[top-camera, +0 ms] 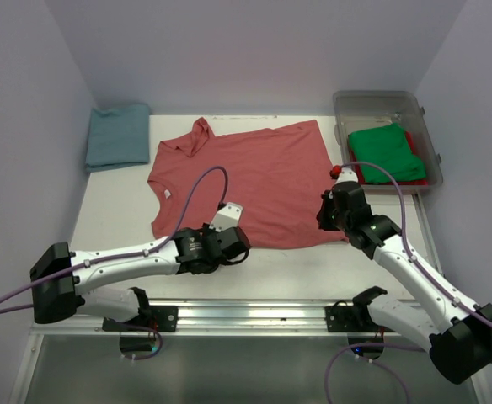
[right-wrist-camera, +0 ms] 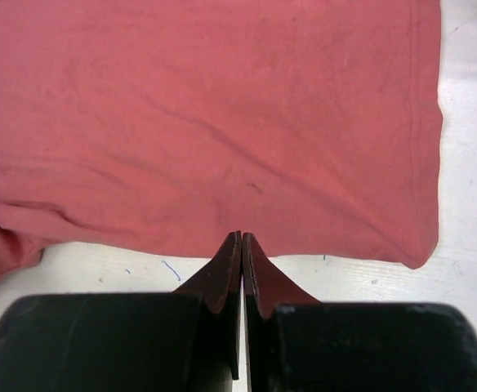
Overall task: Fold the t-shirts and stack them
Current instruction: Flatten out the tshirt
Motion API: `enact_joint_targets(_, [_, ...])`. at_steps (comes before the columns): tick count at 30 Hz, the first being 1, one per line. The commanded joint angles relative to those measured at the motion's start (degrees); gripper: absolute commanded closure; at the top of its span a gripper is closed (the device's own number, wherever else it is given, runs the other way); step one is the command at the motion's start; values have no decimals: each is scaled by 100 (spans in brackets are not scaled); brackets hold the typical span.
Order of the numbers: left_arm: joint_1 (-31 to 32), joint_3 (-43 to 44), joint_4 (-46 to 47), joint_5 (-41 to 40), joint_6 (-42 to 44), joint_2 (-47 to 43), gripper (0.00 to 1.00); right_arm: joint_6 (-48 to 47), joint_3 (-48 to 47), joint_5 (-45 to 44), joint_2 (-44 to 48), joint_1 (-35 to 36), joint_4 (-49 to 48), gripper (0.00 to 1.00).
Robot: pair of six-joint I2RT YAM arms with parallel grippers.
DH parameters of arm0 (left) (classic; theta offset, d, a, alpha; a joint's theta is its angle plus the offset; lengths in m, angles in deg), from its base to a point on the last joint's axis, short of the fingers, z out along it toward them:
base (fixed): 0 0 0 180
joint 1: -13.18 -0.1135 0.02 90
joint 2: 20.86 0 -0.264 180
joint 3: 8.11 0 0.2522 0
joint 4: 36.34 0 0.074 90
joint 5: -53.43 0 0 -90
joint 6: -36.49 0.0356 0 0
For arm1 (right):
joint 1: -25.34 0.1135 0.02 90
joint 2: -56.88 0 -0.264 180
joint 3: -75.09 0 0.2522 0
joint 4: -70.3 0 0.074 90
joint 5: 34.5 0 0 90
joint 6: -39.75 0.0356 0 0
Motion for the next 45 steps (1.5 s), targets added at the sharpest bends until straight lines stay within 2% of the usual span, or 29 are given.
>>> enact_joint_targets(1, [-392,24,387,-430,447,-236,98,108,82,150,-6,11,-238,100])
enact_joint_targets(5, [-1296,-204,1169,-253,1079,-421,100,126,126,194,20,2,-212,100])
enact_joint_targets(9, [-1825,-205,1671,-113,1432,-360,100,170,213,168,125,11,-186,100])
enact_joint_targets(12, [-2098,-117,1760,107,1520,-228,100,310,214,-218,213,2,-37,100])
enact_joint_targets(15, [-2239,-29,1698,186,1450,-79,100,792,161,-1271,222,11,593,98])
enact_joint_targets(17, [-2274,15,1663,195,1389,-35,100,1187,126,-2060,161,11,894,82])
enact_joint_targets(19, [-2292,76,1567,178,1336,-43,100,1452,73,-2432,-14,11,1289,57])
enact_joint_targets(22, [-2327,234,1286,-50,1239,-140,100,2101,73,-3205,-366,2,1720,38])
enact_joint_targets(25, [-2362,331,1092,-174,1257,-332,100,2831,-15,-3559,-743,-24,1967,25])
enact_joint_targets(27, [-2388,375,951,-305,1292,-412,100,3149,37,-3472,-893,-33,1767,26])
enact_joint_targets(35, [-2503,376,293,-648,1134,-904,100,3360,205,-3374,-1579,-51,1185,30])
enact_joint_targets(41, [-2547,410,-182,-1035,994,-1159,100,3439,257,-3374,-1518,-51,1124,35])
enact_joint_targets(45, [-2582,402,-174,-1079,1046,-1283,100,3474,336,-3322,-1491,-51,1001,40])
